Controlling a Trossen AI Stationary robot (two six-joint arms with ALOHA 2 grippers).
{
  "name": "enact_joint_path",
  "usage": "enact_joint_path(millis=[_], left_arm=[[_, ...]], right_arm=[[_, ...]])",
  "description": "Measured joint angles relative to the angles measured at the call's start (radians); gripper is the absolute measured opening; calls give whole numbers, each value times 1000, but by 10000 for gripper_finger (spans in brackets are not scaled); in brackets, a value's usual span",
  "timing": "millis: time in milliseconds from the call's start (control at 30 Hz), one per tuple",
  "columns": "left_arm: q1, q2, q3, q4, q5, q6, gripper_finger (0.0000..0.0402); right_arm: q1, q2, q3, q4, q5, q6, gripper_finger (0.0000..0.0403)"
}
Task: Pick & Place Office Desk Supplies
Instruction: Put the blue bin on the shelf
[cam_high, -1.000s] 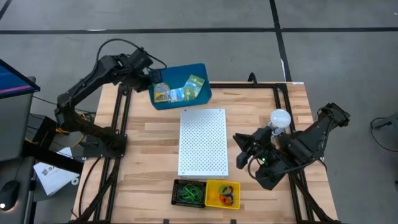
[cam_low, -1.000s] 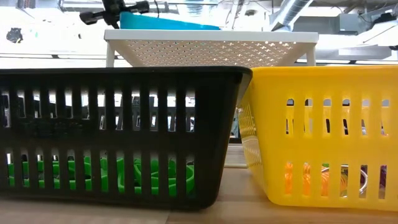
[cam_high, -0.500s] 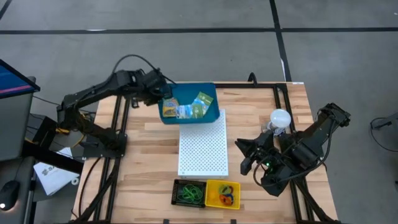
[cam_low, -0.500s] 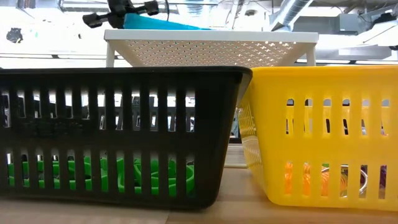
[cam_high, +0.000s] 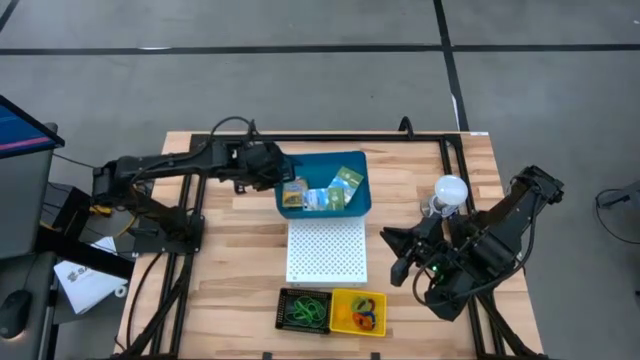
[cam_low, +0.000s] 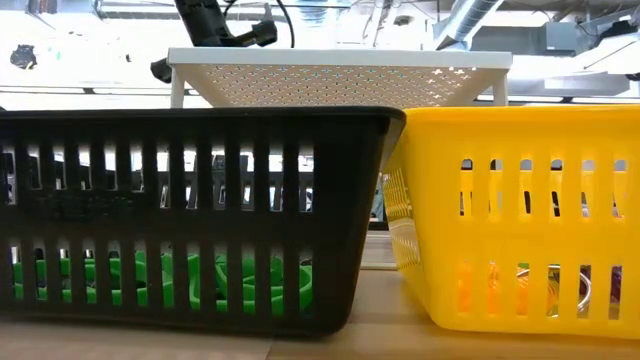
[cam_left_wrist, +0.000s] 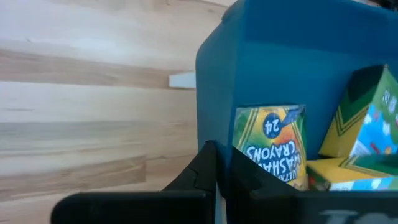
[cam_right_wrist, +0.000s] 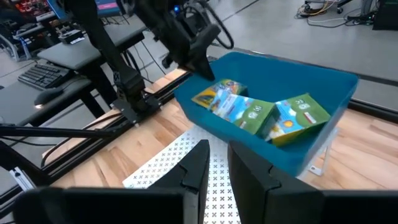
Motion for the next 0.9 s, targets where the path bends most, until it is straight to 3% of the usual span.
enact_joint_path(millis=[900], left_arm=[[-42, -3, -41, 72, -4, -32, 0]], right_arm=[[5, 9, 0, 1, -2, 18, 56]])
